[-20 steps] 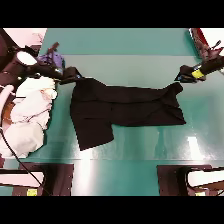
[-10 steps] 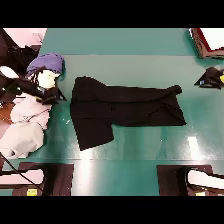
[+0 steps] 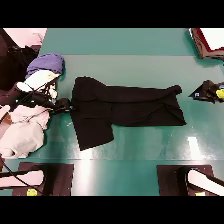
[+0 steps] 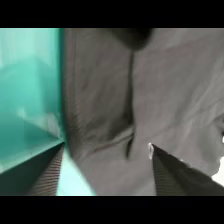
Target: Fold the shirts.
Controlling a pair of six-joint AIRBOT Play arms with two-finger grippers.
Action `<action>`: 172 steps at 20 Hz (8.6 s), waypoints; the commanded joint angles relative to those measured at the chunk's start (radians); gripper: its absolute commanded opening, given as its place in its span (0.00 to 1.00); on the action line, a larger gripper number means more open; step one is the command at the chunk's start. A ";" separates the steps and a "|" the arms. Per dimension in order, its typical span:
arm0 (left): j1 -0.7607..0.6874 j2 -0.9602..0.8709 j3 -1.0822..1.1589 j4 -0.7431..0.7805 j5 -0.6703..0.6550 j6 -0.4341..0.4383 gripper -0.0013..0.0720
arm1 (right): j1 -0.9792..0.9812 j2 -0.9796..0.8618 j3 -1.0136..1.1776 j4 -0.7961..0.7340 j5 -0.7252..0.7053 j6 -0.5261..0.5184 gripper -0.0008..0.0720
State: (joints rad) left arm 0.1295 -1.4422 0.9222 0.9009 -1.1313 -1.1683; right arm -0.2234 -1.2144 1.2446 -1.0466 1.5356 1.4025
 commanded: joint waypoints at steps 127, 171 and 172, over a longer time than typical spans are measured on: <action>-0.034 0.497 -0.338 0.242 -0.152 -0.251 0.90 | -0.129 0.170 -0.282 0.103 -0.088 -0.100 0.43; -0.035 0.543 -0.455 -0.116 -0.003 -0.080 0.06 | -0.407 0.171 -0.744 -0.122 -0.123 -0.114 0.45; -0.035 0.543 -0.455 -0.116 -0.003 -0.080 0.06 | -0.407 0.171 -0.744 -0.122 -0.127 -0.114 0.45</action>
State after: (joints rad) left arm 0.0948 -0.9005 0.4664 0.7856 -1.1343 -1.2491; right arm -0.6315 -1.0435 0.5022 -1.1702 1.4227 1.2881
